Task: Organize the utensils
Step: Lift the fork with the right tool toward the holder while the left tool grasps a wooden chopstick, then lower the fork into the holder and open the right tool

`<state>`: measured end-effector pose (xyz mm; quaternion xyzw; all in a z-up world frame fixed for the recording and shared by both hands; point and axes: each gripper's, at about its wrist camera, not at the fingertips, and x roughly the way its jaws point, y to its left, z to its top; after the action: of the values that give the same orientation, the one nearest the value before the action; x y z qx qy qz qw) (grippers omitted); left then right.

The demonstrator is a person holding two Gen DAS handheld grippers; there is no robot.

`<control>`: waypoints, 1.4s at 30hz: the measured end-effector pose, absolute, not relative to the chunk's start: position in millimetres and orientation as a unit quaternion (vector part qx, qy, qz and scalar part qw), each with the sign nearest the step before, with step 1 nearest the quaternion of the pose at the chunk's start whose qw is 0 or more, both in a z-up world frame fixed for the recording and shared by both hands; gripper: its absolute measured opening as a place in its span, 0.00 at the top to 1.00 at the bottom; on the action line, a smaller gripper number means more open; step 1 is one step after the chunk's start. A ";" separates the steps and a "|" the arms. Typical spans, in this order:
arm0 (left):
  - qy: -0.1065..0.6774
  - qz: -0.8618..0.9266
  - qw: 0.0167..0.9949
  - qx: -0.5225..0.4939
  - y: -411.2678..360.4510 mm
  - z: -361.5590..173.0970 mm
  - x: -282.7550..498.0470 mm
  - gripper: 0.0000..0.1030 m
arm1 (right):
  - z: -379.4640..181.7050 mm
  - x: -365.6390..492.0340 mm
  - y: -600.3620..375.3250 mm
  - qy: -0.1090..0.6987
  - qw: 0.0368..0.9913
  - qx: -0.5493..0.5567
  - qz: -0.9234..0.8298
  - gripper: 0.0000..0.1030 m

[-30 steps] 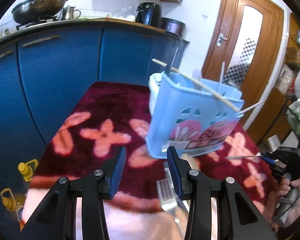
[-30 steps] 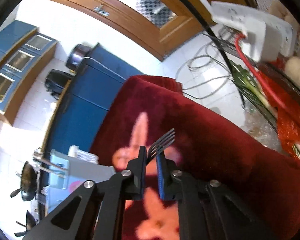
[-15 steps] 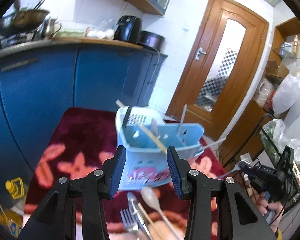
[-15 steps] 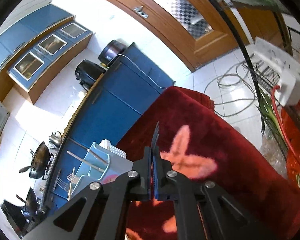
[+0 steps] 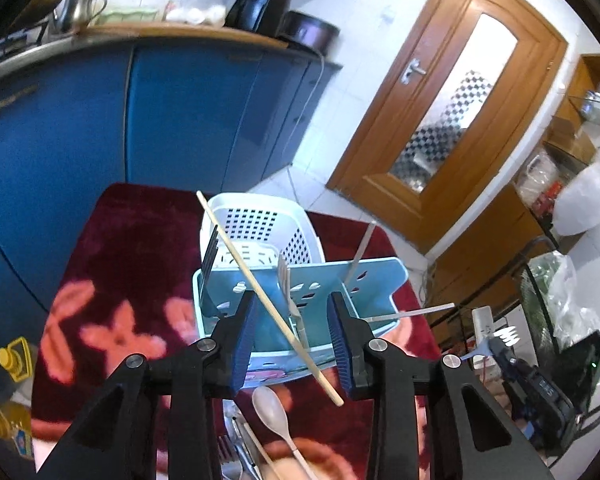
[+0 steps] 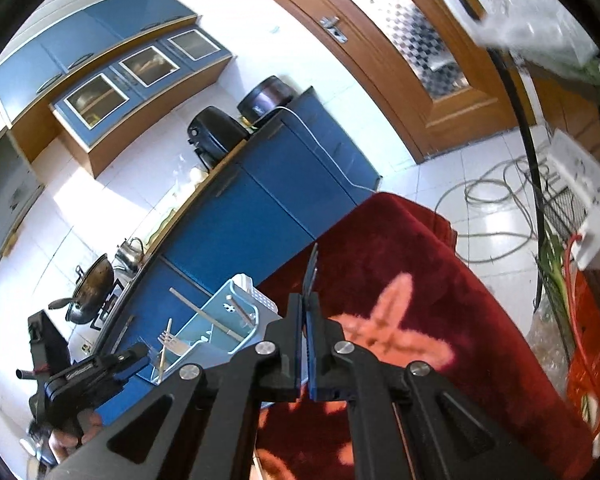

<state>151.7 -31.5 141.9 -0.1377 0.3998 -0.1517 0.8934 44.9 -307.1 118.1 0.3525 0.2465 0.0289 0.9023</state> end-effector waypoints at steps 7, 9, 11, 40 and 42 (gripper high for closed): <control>0.424 -0.136 0.884 -0.138 -37.9 128.2 160.9 0.65 | 137.8 37.9 -300.8 0.225 0.920 0.319 0.039 0.97; 0.428 -0.137 0.882 -0.140 -38.1 125.9 163.8 0.65 | 142.7 36.2 -298.1 0.221 0.923 0.312 0.042 0.97; 0.433 -0.138 0.879 -0.145 -38.1 122.5 165.9 0.71 | 145.8 35.9 -295.9 0.219 0.925 0.306 0.046 0.97; 0.327 -0.203 0.900 -0.202 -0.3 140.6 101.2 0.96 | 235.3 67.9 -219.3 0.183 0.964 0.178 0.077 0.97; 0.317 -0.204 0.905 -0.199 0.3 140.2 98.1 0.96 | 231.1 80.1 -211.4 0.195 0.964 0.166 0.073 0.97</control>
<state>98.1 0.3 140.2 -0.1991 0.3171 -0.2039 0.9045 80.1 -211.4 231.1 0.1659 0.1947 0.0731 0.9640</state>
